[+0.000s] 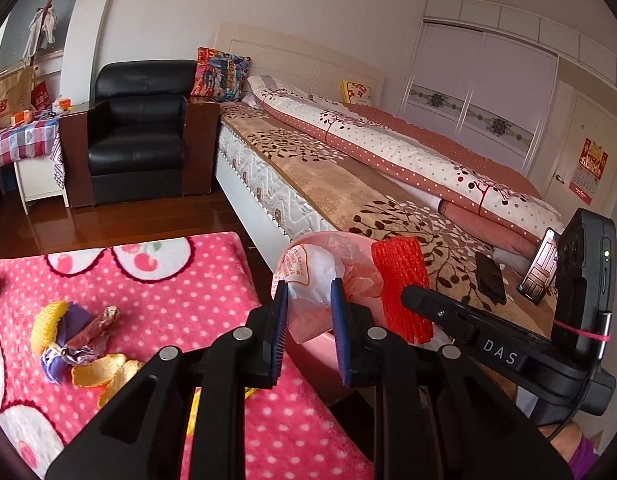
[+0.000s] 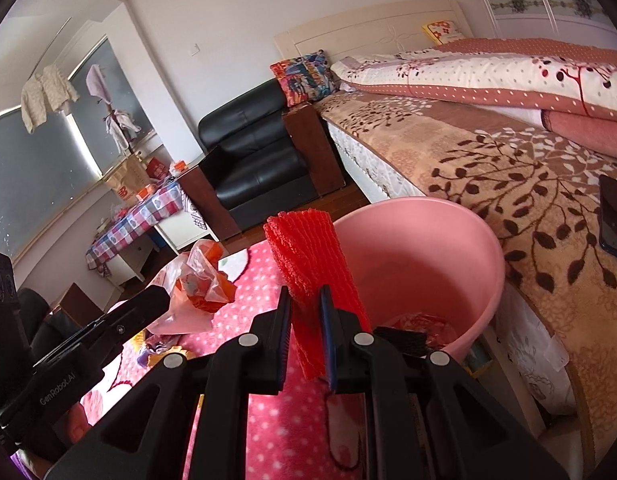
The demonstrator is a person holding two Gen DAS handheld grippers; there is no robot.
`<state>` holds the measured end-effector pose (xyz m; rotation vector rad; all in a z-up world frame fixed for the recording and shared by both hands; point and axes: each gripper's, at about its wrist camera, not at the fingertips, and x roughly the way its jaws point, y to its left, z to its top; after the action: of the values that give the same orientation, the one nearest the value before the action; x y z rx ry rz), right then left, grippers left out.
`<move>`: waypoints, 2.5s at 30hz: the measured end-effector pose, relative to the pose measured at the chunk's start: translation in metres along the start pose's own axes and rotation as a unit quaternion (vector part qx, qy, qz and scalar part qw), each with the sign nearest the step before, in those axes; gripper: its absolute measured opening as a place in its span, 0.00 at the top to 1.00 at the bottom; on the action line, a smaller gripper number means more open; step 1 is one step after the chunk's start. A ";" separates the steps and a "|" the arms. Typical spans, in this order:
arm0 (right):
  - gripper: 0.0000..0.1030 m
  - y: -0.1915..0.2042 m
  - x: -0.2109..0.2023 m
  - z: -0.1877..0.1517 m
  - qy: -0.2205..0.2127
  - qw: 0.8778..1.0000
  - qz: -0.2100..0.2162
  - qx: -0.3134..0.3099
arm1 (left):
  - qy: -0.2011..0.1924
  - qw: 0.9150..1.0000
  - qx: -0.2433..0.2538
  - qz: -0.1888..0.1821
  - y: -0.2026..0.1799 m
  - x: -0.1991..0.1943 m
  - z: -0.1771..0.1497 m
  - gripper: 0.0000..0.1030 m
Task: Collect trash
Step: 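Carry the red foam net and white bag over the pink bucket with both tools, then open both tools to drop the foam net and white bag into the bucket, then move both tools back over the table toward the yellow bag and peels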
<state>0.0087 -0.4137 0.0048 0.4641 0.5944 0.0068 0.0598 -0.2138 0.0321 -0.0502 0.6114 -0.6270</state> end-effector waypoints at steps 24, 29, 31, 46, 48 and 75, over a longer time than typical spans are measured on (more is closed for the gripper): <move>0.87 -0.075 0.045 0.006 0.024 0.998 -0.032 0.042 | 0.068 0.997 0.006 -0.033 -0.031 0.089 -0.011 0.76; 0.84 -0.077 0.050 0.006 0.029 0.998 -0.036 0.043 | 0.071 0.997 0.013 -0.030 -0.032 0.091 -0.013 0.70; 0.78 -0.077 0.050 0.005 0.029 0.998 -0.040 0.041 | 0.068 0.997 0.016 -0.029 -0.032 0.089 -0.013 0.69; 0.61 -0.051 0.023 0.000 0.010 0.999 -0.042 0.014 | 0.037 0.999 0.017 -0.033 -0.037 0.052 -0.008 0.67; 0.60 -0.043 0.018 -0.003 0.008 0.999 -0.040 0.008 | 0.033 0.999 0.018 -0.029 -0.037 0.044 -0.008 0.67; 0.58 0.072 -0.012 -0.055 0.028 0.997 -0.003 -0.066 | -0.016 0.998 -0.017 0.065 0.039 -0.067 -0.042 0.67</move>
<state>-0.0218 -0.3273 0.0018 0.3352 0.6463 0.0525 0.0148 -0.1386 0.0239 -0.0512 0.5889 -0.4898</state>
